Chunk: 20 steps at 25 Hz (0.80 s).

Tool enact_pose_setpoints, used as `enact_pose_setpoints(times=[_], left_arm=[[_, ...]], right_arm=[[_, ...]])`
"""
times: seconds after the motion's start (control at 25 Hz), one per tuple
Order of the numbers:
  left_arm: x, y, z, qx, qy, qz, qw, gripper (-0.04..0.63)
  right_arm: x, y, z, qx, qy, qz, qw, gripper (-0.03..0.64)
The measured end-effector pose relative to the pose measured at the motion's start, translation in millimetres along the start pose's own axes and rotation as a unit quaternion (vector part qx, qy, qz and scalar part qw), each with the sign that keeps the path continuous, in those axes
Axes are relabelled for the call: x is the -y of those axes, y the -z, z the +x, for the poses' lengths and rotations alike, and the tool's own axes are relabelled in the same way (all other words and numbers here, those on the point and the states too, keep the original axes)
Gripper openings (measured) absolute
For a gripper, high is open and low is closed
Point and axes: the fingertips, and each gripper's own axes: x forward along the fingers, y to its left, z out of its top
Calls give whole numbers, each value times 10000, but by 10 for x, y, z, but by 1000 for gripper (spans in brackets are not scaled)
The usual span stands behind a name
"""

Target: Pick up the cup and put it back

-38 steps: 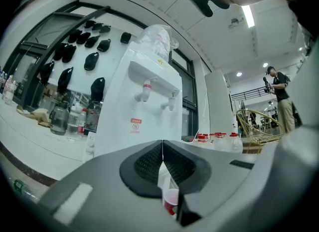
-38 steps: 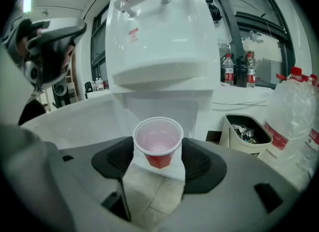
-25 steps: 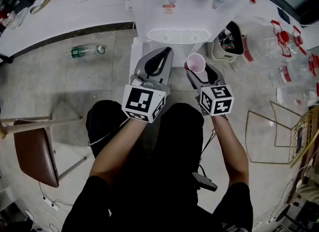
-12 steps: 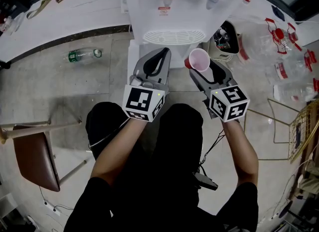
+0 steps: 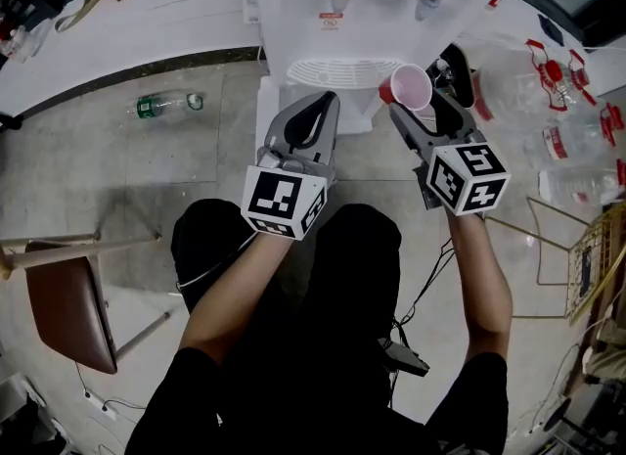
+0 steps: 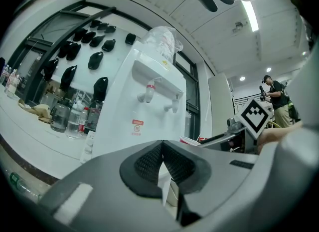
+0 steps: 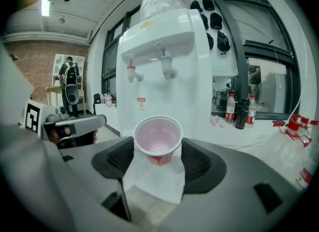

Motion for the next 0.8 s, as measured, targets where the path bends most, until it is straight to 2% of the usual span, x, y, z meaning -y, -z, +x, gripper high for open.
enact_pose_setpoints(times=[0.36, 0.8], left_arm=[[-12, -3, -29, -19, 29, 50, 10000, 8], [-44, -2, -18, -41, 36, 19, 10000, 8]], right_arm=[[157, -40, 273, -99, 185, -41, 9998, 285], [212, -60, 461, -266, 83, 127, 9995, 285]])
